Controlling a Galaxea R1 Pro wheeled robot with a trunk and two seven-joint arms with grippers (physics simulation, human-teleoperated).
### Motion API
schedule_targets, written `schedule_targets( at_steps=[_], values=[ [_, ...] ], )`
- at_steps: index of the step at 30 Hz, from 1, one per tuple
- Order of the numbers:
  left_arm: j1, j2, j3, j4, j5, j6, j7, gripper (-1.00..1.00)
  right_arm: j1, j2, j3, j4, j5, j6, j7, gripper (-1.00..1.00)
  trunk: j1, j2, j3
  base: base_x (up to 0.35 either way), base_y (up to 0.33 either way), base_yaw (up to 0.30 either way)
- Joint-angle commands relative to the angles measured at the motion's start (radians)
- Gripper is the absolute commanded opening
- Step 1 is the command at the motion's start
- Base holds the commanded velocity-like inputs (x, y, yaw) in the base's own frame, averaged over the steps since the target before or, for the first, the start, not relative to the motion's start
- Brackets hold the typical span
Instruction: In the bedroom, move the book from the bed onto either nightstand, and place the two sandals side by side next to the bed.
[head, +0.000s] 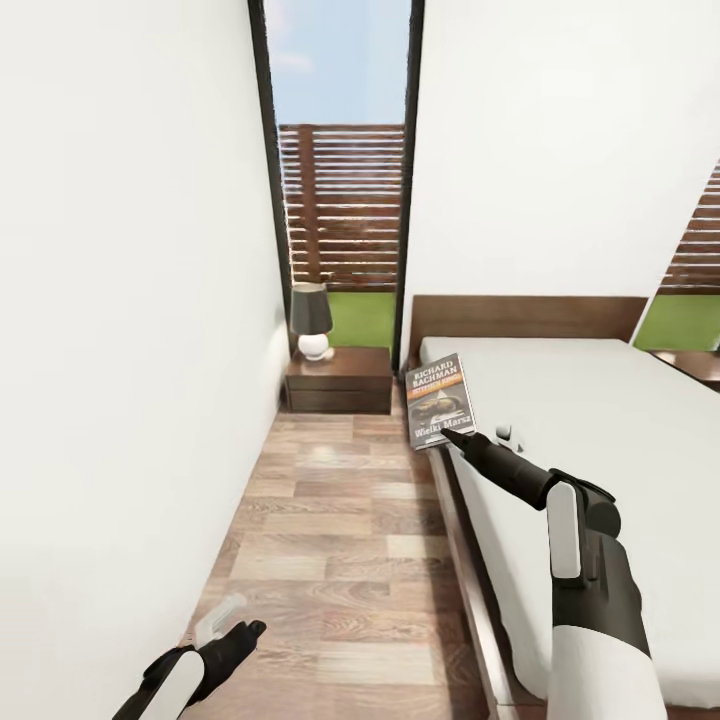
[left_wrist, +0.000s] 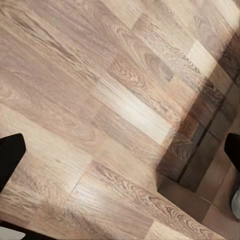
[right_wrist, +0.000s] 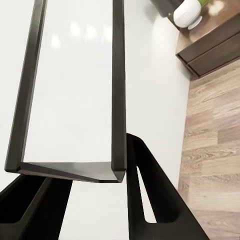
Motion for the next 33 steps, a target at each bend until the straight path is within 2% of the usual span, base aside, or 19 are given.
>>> schedule_targets(
  at_steps=[1, 10, 25, 33],
  values=[
    [0.000, 0.001, -0.005, -0.001, 0.010, 0.000, 0.009, 1.00, -0.001, 0.001, -0.003, -0.001, -0.001, 0.007, 0.008, -1.00, 0.000, -0.001, -0.001, 0.183, 0.278, -0.003],
    [0.000, 0.001, -0.007, -0.001, 0.010, 0.000, 0.012, 1.00, -0.001, 0.001, -0.003, -0.001, -0.001, 0.007, 0.008, -1.00, 0.000, -0.001, -0.001, 0.251, 0.192, -0.001],
    [0.000, 0.000, -0.008, 0.000, 0.010, 0.000, 0.013, 1.00, 0.000, -0.001, -0.004, -0.005, -0.023, 0.008, 0.006, -1.00, 0.000, -0.001, -0.001, 0.324, 0.019, -0.002],
    [0.000, 0.001, -0.007, 0.000, 0.010, 0.000, 0.011, 1.00, 0.000, 0.000, -0.005, -0.006, -0.026, 0.007, 0.007, -1.00, 0.000, -0.001, 0.002, 0.308, 0.085, -0.086]
  ],
)
